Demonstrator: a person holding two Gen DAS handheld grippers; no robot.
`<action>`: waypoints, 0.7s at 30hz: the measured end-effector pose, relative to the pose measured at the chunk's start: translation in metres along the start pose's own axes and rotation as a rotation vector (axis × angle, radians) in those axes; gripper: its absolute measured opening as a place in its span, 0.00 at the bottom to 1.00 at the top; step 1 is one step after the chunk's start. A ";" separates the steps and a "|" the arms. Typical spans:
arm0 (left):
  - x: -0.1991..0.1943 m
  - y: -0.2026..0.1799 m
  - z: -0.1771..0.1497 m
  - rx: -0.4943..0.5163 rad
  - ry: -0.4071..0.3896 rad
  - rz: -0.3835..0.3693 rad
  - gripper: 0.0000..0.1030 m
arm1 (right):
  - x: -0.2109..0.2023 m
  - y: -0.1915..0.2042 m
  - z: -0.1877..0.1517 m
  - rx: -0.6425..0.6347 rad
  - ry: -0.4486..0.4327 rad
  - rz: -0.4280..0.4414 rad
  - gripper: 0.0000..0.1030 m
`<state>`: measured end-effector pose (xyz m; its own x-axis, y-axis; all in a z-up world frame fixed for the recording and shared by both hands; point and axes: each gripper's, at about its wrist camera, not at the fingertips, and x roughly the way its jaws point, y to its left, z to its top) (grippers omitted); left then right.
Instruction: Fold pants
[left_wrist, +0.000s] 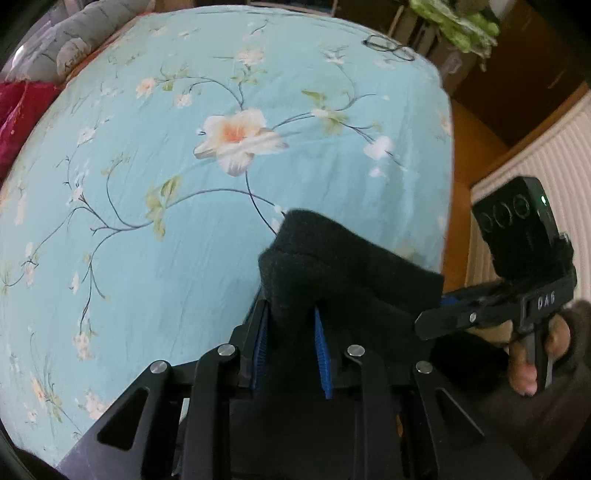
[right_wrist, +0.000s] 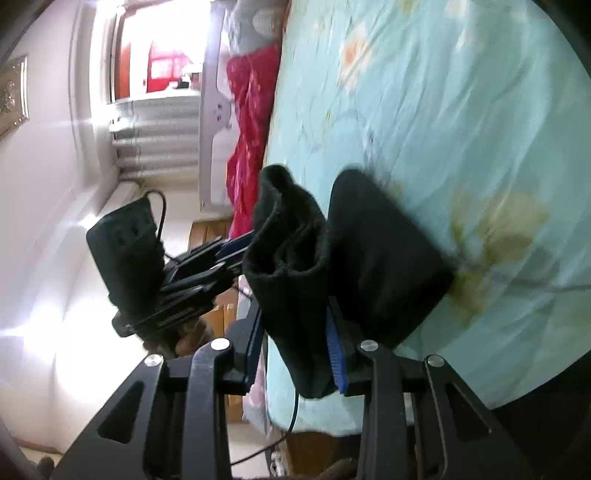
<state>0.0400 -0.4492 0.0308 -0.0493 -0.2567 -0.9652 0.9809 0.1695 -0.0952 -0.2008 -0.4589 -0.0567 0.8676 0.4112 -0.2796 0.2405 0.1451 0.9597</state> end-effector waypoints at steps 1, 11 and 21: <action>0.014 -0.001 0.004 -0.012 0.027 0.017 0.24 | 0.000 -0.006 0.003 0.011 -0.009 -0.021 0.33; 0.001 0.005 0.011 -0.091 -0.006 -0.029 0.59 | -0.029 -0.014 0.020 -0.006 -0.047 -0.054 0.71; 0.042 -0.010 0.027 -0.128 -0.013 0.005 0.53 | 0.002 0.003 0.028 -0.163 0.011 -0.201 0.26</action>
<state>0.0334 -0.4876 -0.0018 -0.0411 -0.2680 -0.9626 0.9489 0.2911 -0.1215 -0.1863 -0.4827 -0.0540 0.8045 0.3686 -0.4658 0.3338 0.3680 0.8678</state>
